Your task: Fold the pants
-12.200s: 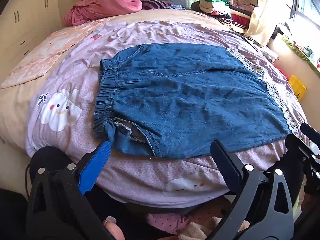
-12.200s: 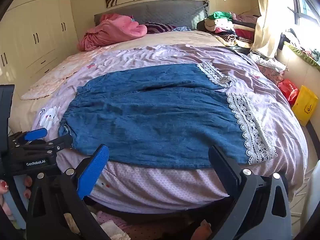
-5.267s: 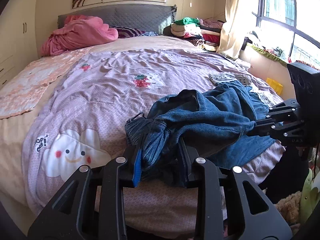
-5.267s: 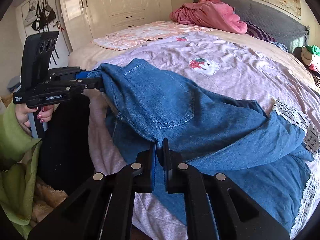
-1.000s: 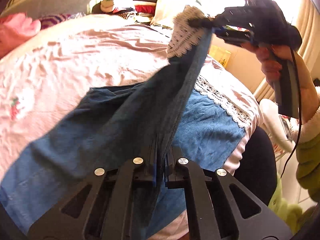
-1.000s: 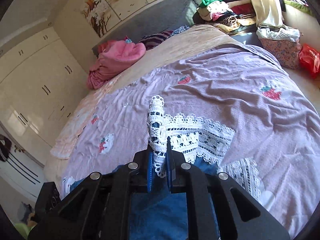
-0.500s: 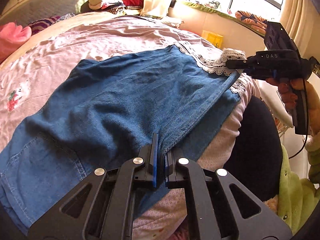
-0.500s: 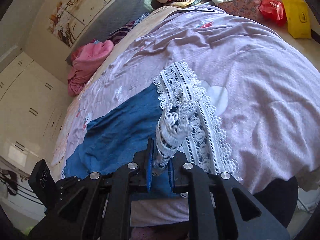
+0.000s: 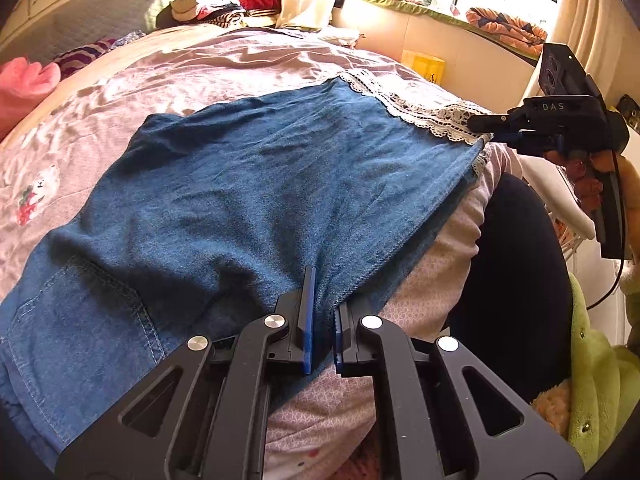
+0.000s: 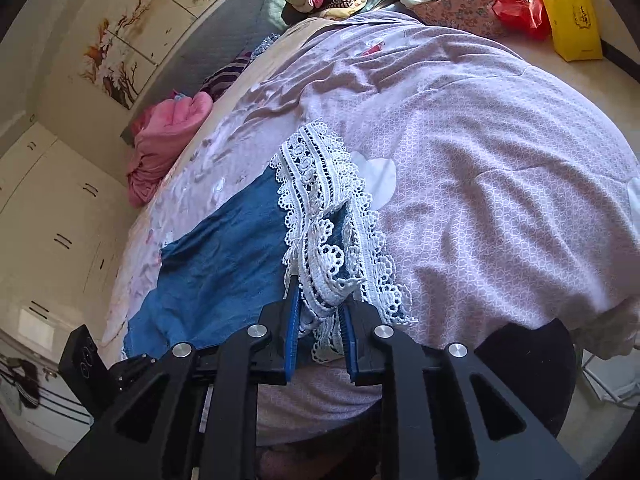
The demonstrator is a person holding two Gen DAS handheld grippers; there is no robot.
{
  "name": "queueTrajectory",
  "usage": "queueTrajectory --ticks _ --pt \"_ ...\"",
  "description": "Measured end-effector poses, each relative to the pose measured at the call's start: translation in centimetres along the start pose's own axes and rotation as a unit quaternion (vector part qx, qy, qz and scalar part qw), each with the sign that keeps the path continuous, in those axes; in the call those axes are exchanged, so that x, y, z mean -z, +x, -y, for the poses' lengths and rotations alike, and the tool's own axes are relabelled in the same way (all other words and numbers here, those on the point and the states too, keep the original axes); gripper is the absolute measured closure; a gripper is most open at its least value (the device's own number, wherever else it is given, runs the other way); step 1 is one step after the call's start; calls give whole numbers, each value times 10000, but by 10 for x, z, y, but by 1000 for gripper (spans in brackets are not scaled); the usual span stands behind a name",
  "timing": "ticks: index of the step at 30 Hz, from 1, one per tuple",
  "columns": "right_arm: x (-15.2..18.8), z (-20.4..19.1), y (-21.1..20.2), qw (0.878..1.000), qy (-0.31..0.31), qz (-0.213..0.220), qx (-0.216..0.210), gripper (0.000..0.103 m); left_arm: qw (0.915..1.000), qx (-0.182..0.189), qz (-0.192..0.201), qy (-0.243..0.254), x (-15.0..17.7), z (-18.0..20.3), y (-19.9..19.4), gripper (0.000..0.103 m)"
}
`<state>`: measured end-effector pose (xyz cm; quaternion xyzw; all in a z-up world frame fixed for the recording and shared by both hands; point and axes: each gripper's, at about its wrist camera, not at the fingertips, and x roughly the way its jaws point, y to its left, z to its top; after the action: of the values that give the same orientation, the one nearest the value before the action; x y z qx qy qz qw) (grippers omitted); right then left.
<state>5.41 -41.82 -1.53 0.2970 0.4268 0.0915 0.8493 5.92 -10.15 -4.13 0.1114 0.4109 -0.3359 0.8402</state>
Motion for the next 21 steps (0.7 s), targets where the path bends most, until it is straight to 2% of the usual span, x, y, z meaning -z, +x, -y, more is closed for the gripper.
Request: queueTrajectory --ticks 5,8,14,17,19,21 --pt "7 -6 -1 9992 -302 -78 238 91 9998 -181 -26 116 4 7 -3 100" --pt "13 -4 9 9967 -487 -177 625 90 9997 -188 -81 127 7 10 2 99" --pt "16 5 10 9981 -344 -183 484 88 9998 -171 -121 23 11 7 9 99" --pt "13 3 0 9978 -390 -124 526 82 9999 -83 -101 -77 11 5 9 98" --pt "12 1 -10 9965 -477 4 684 72 9999 -28 -93 -77 12 5 8 91" --pt "9 -3 -24 9940 -607 241 879 67 10000 33 -59 -69 13 8 4 73"
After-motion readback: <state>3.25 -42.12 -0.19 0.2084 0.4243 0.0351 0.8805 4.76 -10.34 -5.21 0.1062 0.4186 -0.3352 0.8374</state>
